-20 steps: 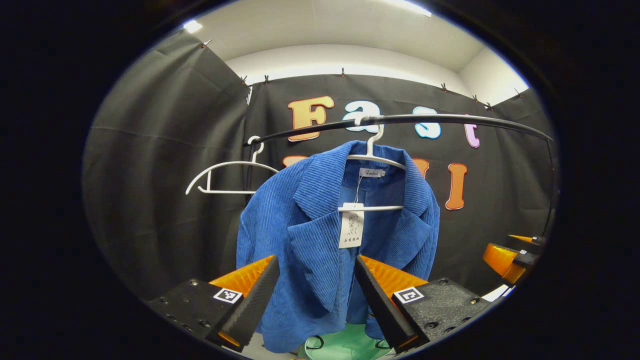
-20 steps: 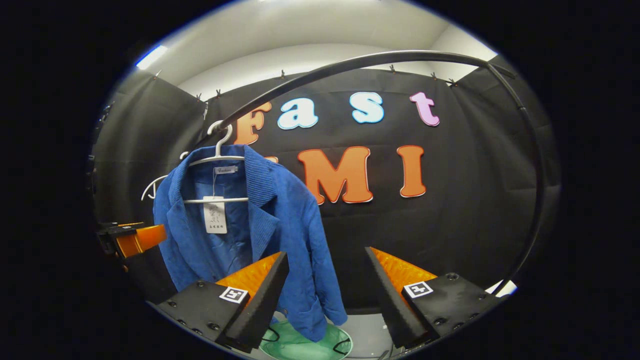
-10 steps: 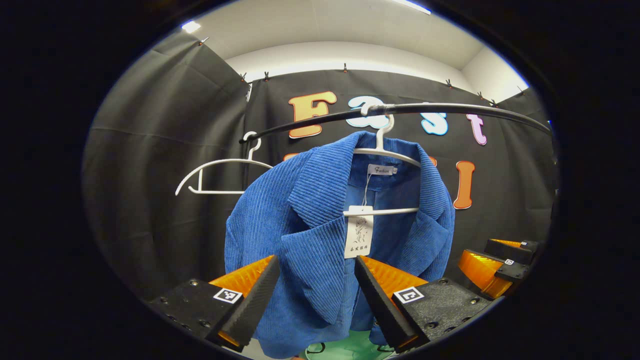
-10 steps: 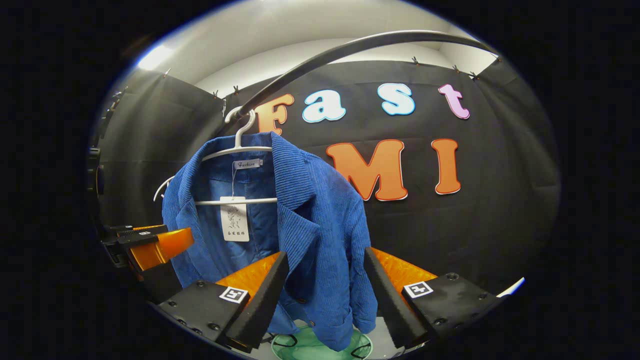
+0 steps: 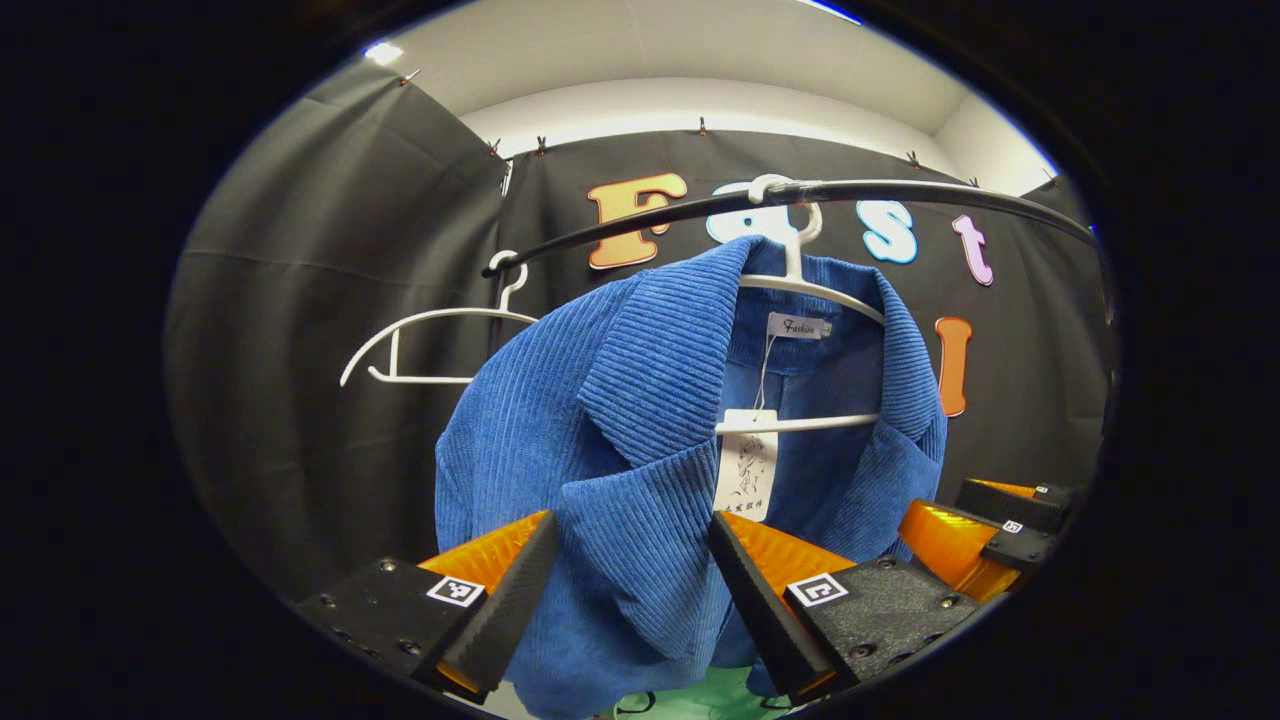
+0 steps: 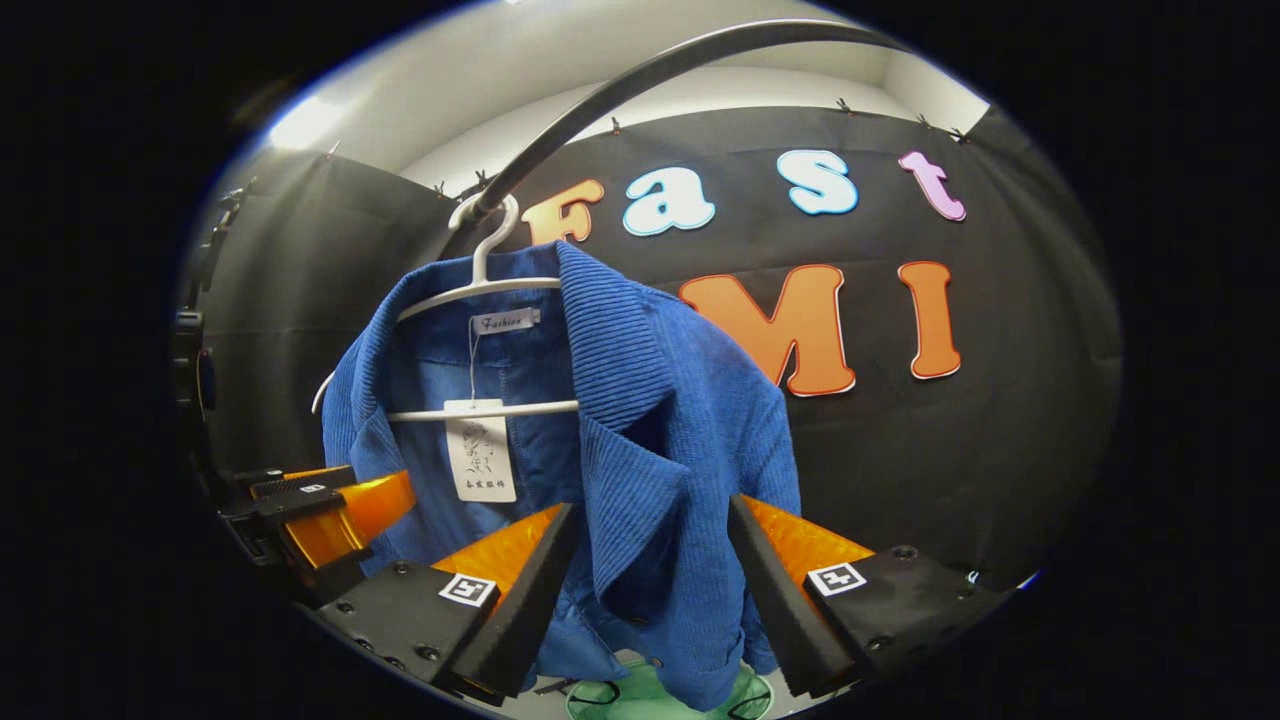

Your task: Grasp the clothes on the hanger with both hands and then place them into the laundry hamper below.

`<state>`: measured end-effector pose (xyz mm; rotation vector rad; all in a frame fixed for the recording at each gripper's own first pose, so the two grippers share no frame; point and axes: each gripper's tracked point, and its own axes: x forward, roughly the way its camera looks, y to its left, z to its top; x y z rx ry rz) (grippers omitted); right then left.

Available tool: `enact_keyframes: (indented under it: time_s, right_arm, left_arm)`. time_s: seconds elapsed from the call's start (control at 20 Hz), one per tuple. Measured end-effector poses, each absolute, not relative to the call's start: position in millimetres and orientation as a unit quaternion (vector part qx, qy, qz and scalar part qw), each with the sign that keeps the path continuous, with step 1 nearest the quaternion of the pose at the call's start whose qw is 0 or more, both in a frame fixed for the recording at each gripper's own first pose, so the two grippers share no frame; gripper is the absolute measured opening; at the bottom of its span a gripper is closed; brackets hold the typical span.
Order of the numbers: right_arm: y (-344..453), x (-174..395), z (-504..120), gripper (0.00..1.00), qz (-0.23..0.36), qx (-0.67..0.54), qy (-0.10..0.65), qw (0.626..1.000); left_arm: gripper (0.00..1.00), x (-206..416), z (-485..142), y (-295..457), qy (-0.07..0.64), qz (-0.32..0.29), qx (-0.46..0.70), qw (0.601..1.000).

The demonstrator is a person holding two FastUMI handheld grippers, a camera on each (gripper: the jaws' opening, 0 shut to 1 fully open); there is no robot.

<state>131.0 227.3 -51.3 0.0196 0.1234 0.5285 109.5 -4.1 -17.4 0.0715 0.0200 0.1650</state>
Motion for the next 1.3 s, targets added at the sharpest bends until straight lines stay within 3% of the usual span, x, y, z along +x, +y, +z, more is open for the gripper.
enact_keyframes:
  time_s: [0.05,0.1,0.15,0.3,0.35,0.4,0.45,0.5,0.6,0.7,1.05,1.2,1.3]
  right_arm:
    - [230.8,133.8,-52.7,0.89,0.263,0.010,0.063,0.963]
    - [234.2,136.4,-54.1,0.98,0.264,0.012,0.065,0.962]
    - [237.7,140.3,-55.7,0.89,0.264,0.013,0.068,0.962]
    - [243.0,153.7,-61.4,0.89,0.258,0.011,0.072,0.963]
    - [241.9,157.8,-61.5,0.98,0.253,0.008,0.069,0.965]
    - [241.7,161.8,-60.7,0.98,0.249,0.007,0.066,0.966]
    - [242.9,165.7,-61.6,0.98,0.247,0.005,0.065,0.967]
    - [244.1,168.2,-63.1,0.89,0.248,0.003,0.066,0.967]
    - [247.1,173.0,-65.8,0.89,0.251,-0.001,0.069,0.966]
    - [249.8,178.0,-66.3,0.89,0.254,-0.002,0.069,0.965]
    - [256.6,183.8,-69.8,0.29,0.279,0.025,0.084,0.956]
    - [252.8,183.6,-69.1,0.12,0.280,0.058,0.093,0.954]
    - [249.9,183.2,-65.7,0.12,0.278,0.090,0.095,0.952]
  left_arm:
    - [0.93,111.9,-18.2,-4.3,0.010,0.082,0.033,0.996]
    - [0.93,114.2,-19.3,-3.4,0.010,0.084,0.031,0.996]
    - [0.93,116.1,-21.0,-2.9,0.012,0.085,0.030,0.996]
    - [0.93,121.5,-24.8,-3.7,0.017,0.079,0.027,0.996]
    - [0.95,123.2,-24.9,-2.9,0.017,0.079,0.026,0.996]
    - [0.95,125.1,-25.6,-1.2,0.017,0.081,0.026,0.996]
    - [0.92,127.0,-26.0,-0.9,0.018,0.082,0.026,0.996]
    - [0.92,128.7,-27.0,0.4,0.019,0.083,0.025,0.996]
    - [0.85,130.6,-28.1,2.6,0.021,0.083,0.022,0.996]
    - [0.71,131.5,-28.7,3.3,0.022,0.082,0.021,0.996]
    - [0.05,121.4,-21.3,11.6,0.021,0.073,0.019,0.997]
    - [0.03,117.2,-17.9,10.5,0.023,0.054,0.023,0.998]
    - [0.02,116.1,-14.6,11.7,0.023,0.040,0.031,0.998]
